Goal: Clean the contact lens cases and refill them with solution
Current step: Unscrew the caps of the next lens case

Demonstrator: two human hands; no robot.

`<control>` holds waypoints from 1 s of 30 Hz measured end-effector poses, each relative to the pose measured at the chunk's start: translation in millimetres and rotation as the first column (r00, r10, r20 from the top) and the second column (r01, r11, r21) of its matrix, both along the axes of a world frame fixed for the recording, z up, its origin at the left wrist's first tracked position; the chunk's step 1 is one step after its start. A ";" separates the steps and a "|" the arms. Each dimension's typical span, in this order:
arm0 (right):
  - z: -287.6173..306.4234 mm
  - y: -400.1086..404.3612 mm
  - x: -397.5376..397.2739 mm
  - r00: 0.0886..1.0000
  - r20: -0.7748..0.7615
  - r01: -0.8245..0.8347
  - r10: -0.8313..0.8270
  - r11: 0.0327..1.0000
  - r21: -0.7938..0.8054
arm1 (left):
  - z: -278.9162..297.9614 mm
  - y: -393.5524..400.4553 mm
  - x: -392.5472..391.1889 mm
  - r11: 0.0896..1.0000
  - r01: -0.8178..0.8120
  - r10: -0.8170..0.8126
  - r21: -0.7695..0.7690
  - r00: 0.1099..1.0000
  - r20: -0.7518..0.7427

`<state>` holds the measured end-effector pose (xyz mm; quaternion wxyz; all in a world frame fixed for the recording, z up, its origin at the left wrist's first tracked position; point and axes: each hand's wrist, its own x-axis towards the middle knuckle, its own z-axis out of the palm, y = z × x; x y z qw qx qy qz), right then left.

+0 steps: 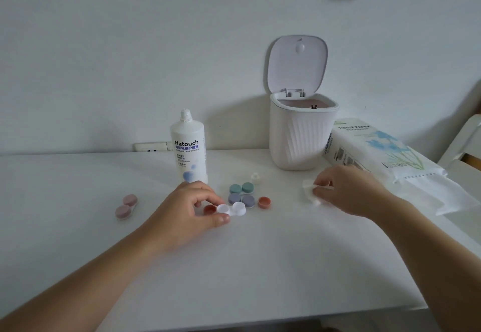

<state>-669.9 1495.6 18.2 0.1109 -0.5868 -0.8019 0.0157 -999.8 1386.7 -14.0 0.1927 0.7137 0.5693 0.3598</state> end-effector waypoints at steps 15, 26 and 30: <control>-30.0 5.9 -1.6 0.349 -0.923 -0.071 -0.163 0.977 -0.199 | 62.4 36.6 31.0 0.997 -0.018 0.035 -0.082 0.975 0.219; -32.9 6.9 0.7 0.270 -0.946 -0.128 -0.181 0.967 -0.221 | 119.2 115.1 67.5 0.990 -0.128 0.138 -0.058 0.961 0.239; -33.1 7.4 1.4 0.312 -0.933 -0.122 -0.178 0.967 -0.225 | 139.9 139.7 72.7 0.990 -0.135 0.138 -0.030 0.964 0.225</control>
